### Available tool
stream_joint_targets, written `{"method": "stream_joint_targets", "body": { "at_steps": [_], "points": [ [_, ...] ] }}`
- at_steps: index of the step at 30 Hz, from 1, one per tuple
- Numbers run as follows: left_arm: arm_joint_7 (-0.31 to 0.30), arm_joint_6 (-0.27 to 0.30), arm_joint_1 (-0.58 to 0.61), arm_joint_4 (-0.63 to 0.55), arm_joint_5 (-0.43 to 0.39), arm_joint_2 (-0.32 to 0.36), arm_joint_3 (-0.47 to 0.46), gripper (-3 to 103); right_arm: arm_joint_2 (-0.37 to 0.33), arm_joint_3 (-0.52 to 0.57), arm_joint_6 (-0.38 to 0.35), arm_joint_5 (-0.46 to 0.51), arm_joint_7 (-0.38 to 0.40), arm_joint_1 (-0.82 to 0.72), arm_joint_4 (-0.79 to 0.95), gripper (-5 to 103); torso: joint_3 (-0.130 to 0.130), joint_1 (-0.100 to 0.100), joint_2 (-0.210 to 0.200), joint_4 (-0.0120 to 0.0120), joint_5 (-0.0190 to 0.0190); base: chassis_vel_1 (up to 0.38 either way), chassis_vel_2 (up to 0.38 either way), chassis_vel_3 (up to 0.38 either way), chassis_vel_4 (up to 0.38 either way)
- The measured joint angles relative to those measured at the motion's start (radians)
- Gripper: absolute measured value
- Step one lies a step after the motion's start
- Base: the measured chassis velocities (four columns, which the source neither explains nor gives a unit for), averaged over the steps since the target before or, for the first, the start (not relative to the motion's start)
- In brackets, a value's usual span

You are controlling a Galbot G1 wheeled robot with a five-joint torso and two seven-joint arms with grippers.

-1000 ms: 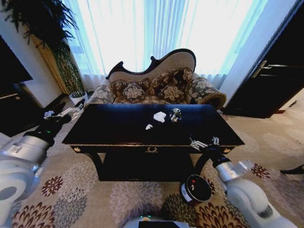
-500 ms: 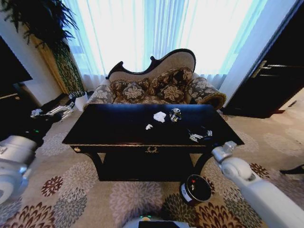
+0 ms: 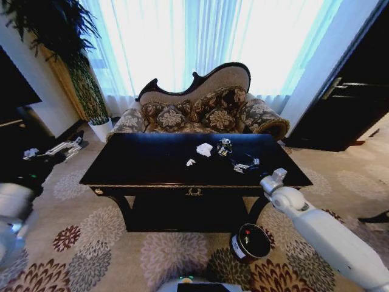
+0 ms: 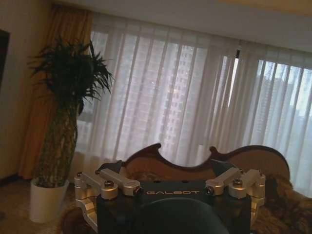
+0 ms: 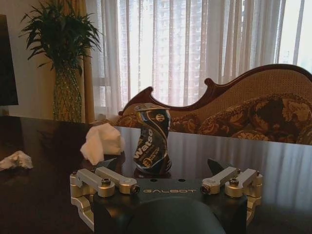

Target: Move to the front of the table and place the trash on the table into the trash bin.

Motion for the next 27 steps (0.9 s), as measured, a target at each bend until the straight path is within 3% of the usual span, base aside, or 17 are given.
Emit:
{"method": "stream_joint_targets", "body": {
  "at_steps": [11,27],
  "points": [
    [0.002,-0.002,0.021,0.000,0.013,-0.051,-0.024,100,0.025,-0.100,-0.015,0.007,0.001,0.167,-0.086,100,0.000,0.000,0.000,0.0000,-0.0005,0.000,0.000,0.000,0.000],
    [0.007,0.000,0.045,0.000,0.011,-0.060,-0.070,100,0.078,-0.207,-0.030,0.006,0.003,0.283,-0.155,100,0.000,0.000,0.000,-0.0002,0.0000,0.000,0.000,0.000,0.000]
  ]
}}
